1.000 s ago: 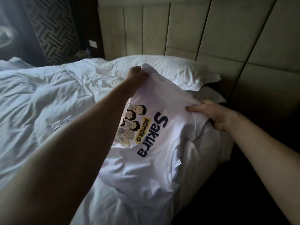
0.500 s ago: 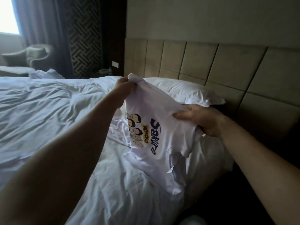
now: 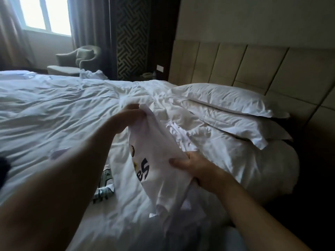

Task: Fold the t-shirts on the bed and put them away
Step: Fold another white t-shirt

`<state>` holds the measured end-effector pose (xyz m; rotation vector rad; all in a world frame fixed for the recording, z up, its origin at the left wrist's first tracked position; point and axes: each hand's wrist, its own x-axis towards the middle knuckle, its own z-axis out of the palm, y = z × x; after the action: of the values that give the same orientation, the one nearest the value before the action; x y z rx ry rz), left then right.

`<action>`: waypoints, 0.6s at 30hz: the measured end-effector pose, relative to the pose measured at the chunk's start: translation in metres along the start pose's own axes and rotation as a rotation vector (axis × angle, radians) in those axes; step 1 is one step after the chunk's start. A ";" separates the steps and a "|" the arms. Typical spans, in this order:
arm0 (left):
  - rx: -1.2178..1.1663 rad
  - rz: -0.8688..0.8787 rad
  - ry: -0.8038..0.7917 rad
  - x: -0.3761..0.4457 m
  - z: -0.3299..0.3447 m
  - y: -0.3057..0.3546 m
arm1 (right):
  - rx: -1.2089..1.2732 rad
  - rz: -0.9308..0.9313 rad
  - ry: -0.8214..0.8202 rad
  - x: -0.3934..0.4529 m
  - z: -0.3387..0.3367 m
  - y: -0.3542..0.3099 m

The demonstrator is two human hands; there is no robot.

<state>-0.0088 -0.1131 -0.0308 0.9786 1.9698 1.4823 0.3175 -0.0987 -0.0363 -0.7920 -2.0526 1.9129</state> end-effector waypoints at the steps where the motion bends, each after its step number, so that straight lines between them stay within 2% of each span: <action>1: 0.018 -0.025 -0.019 -0.014 0.004 0.001 | 0.039 0.016 0.018 0.000 0.003 0.012; 6: 0.135 0.008 -0.175 -0.038 0.044 0.010 | 0.183 0.127 0.209 0.005 0.011 0.083; 10: 0.447 0.060 -0.282 -0.028 0.090 -0.006 | 0.162 0.195 0.333 0.014 0.006 0.132; 14: 0.639 0.120 -0.358 -0.016 0.129 -0.025 | 0.025 0.222 0.459 0.017 -0.004 0.159; 18: 0.607 0.110 -0.308 0.001 0.152 -0.052 | -0.183 0.205 0.560 0.020 -0.012 0.163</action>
<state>0.0897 -0.0280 -0.1249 1.4800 2.1894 0.7127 0.3443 -0.0772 -0.1970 -1.4386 -1.8515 1.3753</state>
